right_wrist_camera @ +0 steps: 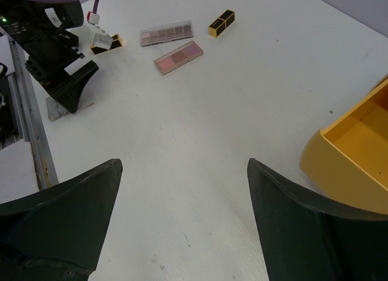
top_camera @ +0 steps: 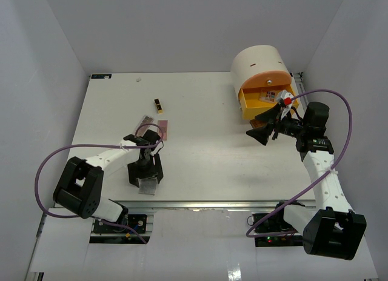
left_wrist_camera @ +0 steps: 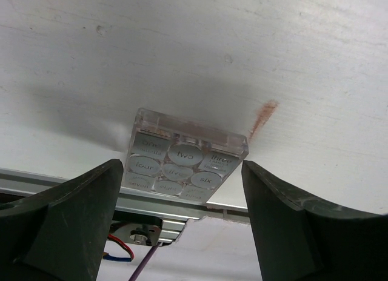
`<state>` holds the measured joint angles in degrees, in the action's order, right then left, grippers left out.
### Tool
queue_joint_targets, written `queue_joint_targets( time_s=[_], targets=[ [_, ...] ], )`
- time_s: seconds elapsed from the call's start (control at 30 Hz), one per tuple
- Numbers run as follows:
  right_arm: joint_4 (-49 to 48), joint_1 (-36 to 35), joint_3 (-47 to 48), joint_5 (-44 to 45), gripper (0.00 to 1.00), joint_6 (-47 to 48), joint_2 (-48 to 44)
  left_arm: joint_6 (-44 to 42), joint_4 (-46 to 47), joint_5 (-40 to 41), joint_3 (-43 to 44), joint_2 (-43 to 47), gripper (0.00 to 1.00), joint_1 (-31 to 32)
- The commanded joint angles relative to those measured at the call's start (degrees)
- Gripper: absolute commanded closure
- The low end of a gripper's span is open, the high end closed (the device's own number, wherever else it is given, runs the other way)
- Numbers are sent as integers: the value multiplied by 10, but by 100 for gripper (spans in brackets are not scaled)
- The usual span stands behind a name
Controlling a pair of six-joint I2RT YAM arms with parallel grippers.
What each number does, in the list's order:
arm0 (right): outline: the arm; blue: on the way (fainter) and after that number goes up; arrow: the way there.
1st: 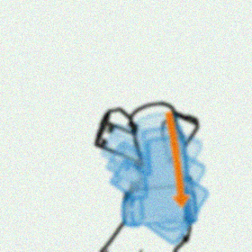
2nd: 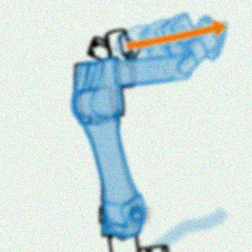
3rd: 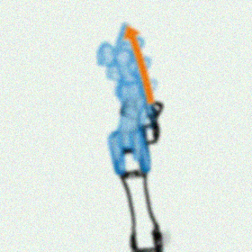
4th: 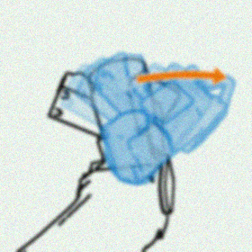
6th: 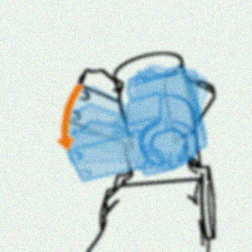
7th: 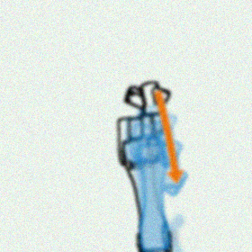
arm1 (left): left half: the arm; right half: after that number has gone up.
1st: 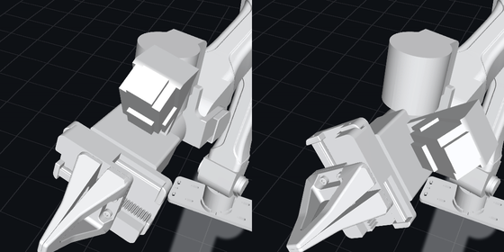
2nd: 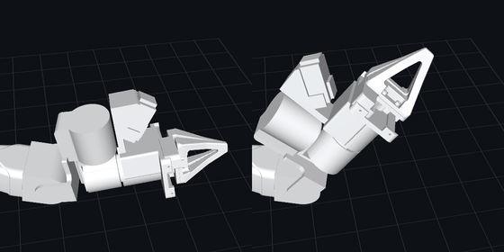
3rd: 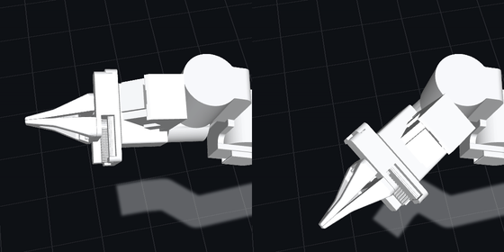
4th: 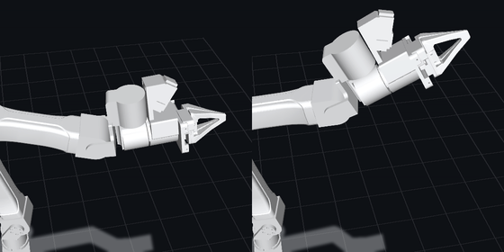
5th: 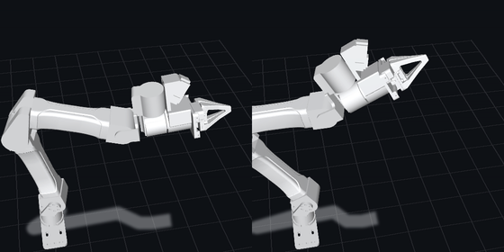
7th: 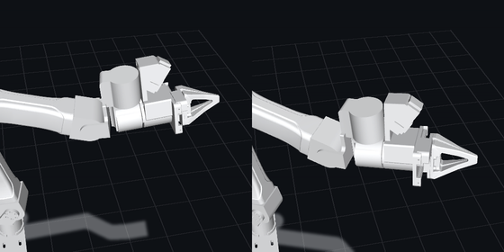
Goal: Organize the makeup
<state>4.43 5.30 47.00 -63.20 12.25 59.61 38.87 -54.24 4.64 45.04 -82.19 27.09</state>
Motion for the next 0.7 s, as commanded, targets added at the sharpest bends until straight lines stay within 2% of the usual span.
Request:
queue_joint_targets(
  time_s=[0.0,0.2,0.4,0.5,0.53,0.67],
  targets=[
    [-4,3,-2,-12,10,1,2,21,5,31,16,1,8,-2],
    [-3,3,-2,-14,10,3,2,23,21,12,-6,-18,7,-5],
    [-3,4,-2,-14,10,3,2,13,37,-25,-15,-17,18,-5],
    [-3,4,-2,-14,10,4,2,9,41,-40,-16,-2,37,-5],
    [-3,4,-2,-14,10,4,2,11,43,-44,-16,5,49,-5],
    [-3,4,-3,-17,10,4,2,18,56,-90,-9,26,85,-5]
  ],
)
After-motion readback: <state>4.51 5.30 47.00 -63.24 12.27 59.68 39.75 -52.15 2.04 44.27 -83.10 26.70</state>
